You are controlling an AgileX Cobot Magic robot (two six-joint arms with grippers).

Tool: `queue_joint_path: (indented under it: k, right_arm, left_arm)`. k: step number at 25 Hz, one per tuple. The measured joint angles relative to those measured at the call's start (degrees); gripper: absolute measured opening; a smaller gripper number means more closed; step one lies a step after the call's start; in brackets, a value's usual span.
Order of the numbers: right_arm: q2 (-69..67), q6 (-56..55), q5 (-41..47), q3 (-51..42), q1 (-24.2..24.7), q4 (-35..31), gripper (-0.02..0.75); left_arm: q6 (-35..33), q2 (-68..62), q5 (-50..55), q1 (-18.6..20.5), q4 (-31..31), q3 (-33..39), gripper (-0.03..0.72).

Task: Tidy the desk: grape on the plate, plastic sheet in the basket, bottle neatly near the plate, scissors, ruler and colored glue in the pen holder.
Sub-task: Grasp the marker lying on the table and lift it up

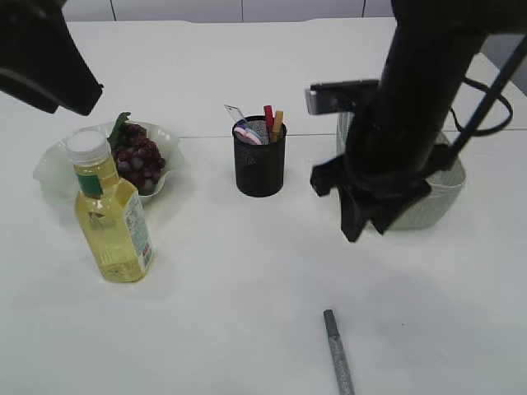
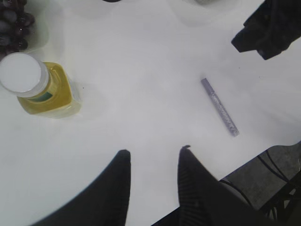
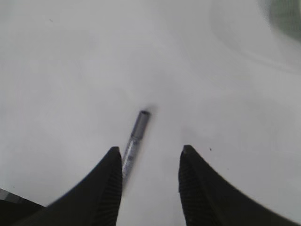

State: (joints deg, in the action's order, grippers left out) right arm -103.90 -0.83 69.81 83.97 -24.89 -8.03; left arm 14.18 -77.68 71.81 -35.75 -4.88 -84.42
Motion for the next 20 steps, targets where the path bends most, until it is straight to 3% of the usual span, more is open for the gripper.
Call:
queue_joint_path:
  k: [9,13,20]
  right_arm:
    - [2.5,-8.8,0.0,-13.5,0.0,-0.5,0.3]
    - [2.5,-11.3,-2.0,-15.6,0.0,-6.8,0.3]
    - [2.5,-11.9,-9.9,-16.7,-0.2,-8.2,0.3]
  left_arm:
    - [0.6,0.0,0.0,0.0,0.0,0.0,0.253]
    - [0.6,0.0,0.0,0.0,0.0,0.0,0.253]
    - [0.6,0.0,0.0,0.0,-0.6,0.0,0.253]
